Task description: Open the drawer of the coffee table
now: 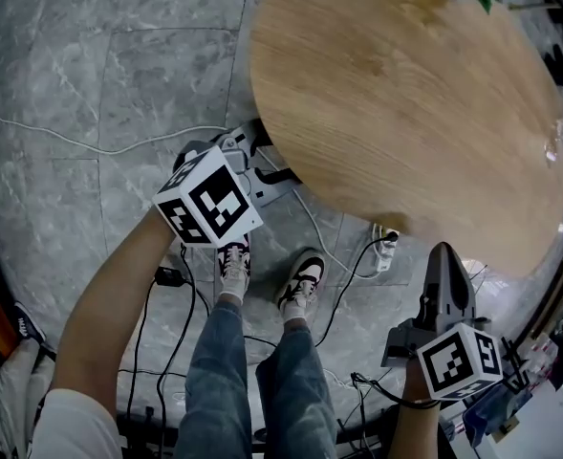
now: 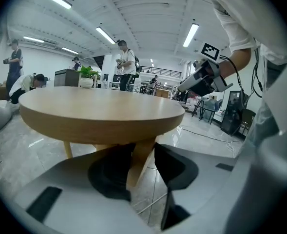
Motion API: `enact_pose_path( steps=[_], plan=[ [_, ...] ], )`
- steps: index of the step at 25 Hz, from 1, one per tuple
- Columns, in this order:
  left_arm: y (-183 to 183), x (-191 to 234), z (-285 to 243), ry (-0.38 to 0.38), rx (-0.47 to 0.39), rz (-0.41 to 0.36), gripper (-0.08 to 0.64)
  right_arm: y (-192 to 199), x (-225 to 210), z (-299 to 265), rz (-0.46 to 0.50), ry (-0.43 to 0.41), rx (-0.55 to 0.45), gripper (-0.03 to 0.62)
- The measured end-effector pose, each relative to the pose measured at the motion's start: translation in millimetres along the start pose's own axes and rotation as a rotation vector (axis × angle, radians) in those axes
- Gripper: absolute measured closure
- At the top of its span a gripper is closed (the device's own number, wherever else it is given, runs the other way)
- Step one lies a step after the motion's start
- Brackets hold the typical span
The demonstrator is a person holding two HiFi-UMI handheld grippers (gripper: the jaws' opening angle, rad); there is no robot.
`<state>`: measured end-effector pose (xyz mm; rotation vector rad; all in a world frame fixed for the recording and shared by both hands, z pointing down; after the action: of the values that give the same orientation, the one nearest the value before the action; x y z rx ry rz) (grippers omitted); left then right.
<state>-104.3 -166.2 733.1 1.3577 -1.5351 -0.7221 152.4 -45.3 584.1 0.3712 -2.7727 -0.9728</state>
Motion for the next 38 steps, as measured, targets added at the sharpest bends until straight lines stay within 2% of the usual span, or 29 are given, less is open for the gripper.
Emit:
enact_pose_path(
  steps=[3, 10, 25, 31, 38],
  plan=[
    [0, 1, 2, 0.029, 0.019, -0.024, 0.426, -1, 7, -1, 0.014, -0.015, -0.008, 0.592],
    [-2, 2, 3, 0.039, 0.031, -0.041, 0.436, -5, 13, -2, 0.012, -0.026, -0.021, 0.592],
    [-3, -5, 8, 0.087, 0.045, -0.051, 0.446, -6, 12, -7, 0.022, -0.037, -0.020, 0.592],
    [-1, -33, 9, 0.207, 0.112, -0.120, 0.470, -5, 14, -9, 0.021, -0.046, -0.022, 0.592],
    [17, -81, 14, 0.279, 0.148, -0.116, 0.472, 3, 22, -6, 0.005, -0.063, -0.017, 0.592]
  ],
)
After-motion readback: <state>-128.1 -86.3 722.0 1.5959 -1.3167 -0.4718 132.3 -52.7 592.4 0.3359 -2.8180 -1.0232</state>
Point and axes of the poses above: the fingertips, and each gripper's own axes: z backward along the fingers, x to its left, y out of its underside, the point moved 10 cm from there along z, backward along the fingers, and after that the axes turned 15 degrees about y, right-handed, at the moved point
